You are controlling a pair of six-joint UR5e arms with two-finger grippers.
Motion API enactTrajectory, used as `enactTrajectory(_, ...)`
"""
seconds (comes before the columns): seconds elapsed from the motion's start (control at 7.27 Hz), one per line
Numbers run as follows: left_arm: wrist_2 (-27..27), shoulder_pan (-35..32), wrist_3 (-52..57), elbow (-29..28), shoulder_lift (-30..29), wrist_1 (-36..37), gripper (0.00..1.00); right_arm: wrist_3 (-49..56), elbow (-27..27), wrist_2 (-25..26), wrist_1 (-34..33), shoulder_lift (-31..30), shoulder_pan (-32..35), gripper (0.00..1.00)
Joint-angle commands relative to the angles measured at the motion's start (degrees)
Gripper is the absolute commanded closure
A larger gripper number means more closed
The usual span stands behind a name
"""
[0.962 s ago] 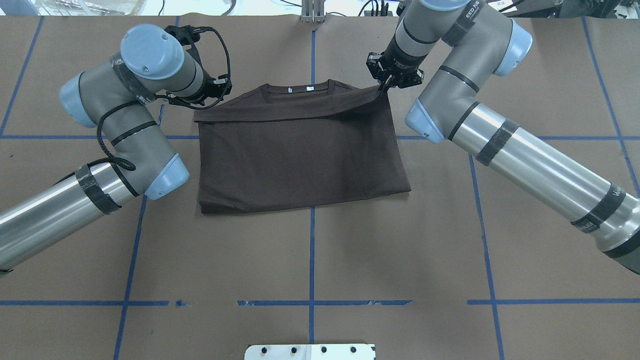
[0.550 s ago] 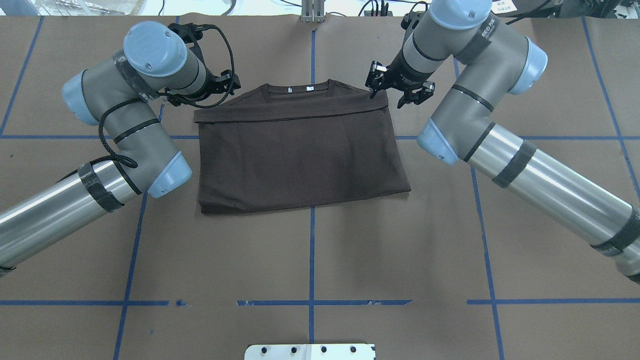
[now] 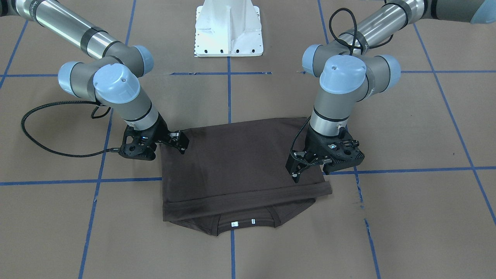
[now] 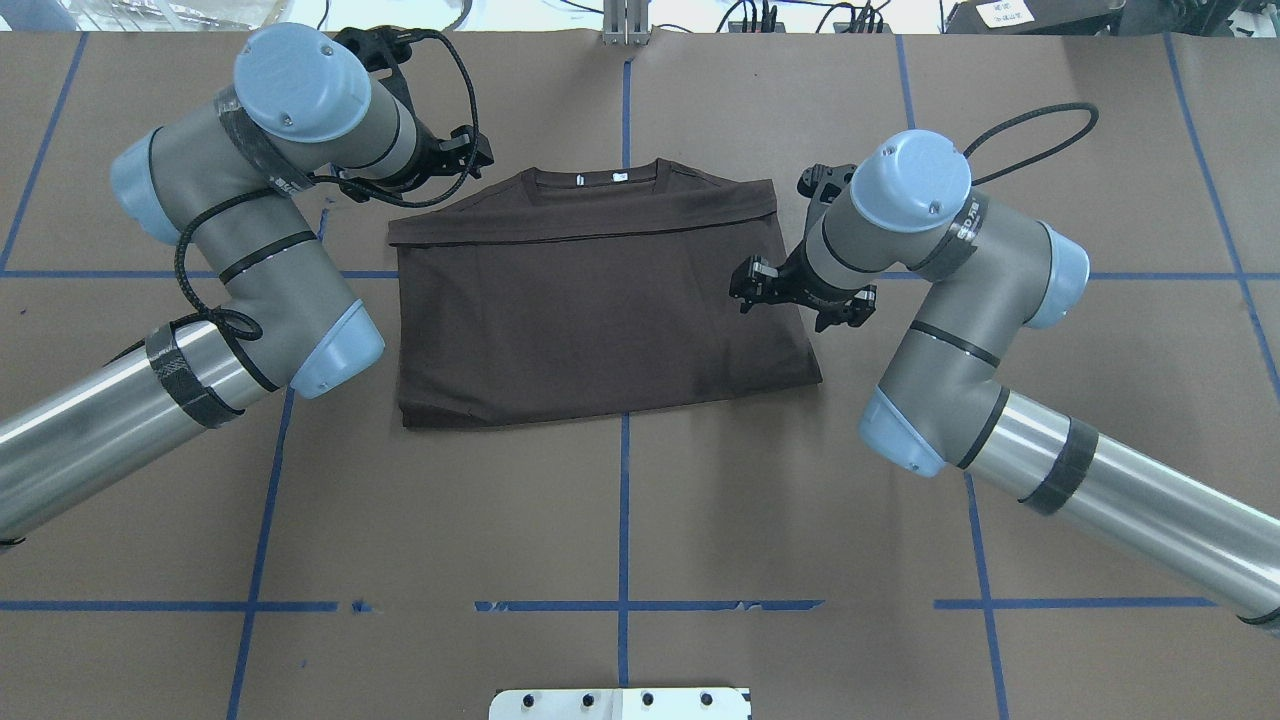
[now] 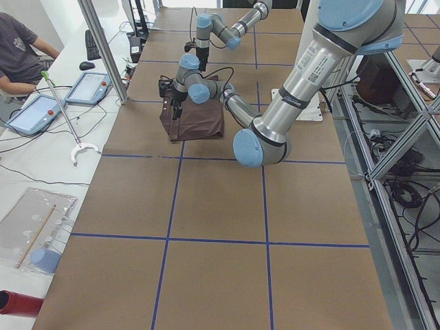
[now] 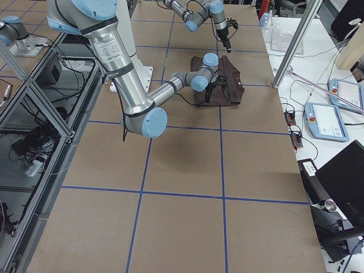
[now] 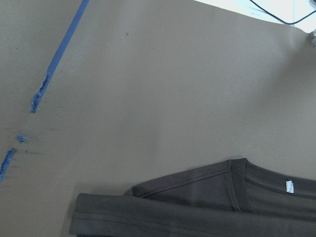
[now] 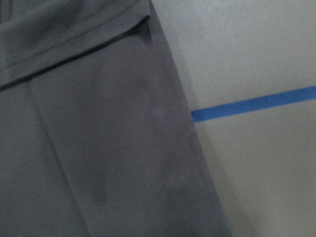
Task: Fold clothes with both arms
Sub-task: 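Lower the right gripper to the folded shirt's edge nearest it and grasp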
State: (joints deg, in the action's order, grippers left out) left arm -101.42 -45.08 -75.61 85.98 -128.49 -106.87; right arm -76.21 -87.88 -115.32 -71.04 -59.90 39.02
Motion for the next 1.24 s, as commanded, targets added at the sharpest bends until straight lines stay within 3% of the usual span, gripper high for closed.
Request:
enactTrajectory(0.0,-0.7,0.0,-0.1,2.6,0.2,1.4,0.0,-0.4,-4.6,-0.3,-0.4,-4.5,-1.0,0.0)
enactTrajectory(0.55,-1.1,0.0,-0.1,4.8,0.3,2.3,0.0,-0.4,-5.3,-0.3,-0.3,-7.1,-4.6,0.03)
enactTrajectory(0.69,-1.1,0.0,-0.1,4.7,0.3,2.3,0.0,-0.4,-5.0,-0.3,-0.3,-7.0,-4.7,0.32)
enactTrajectory(0.82,-1.1,0.0,-0.1,4.8,0.3,2.3,0.0,-0.4,-5.1,0.1,-0.2,-7.1,-4.7,0.78)
enactTrajectory(0.96,-1.1,0.0,-0.1,5.1,0.3,2.3,0.0,-0.4,-5.2,0.1,-0.1,-7.0,-4.7,1.0)
enactTrajectory(1.1,-1.1,0.0,-0.1,5.1,0.3,2.3,0.0,0.0,-5.5,-0.7,-0.1,-6.9,-4.4,1.0)
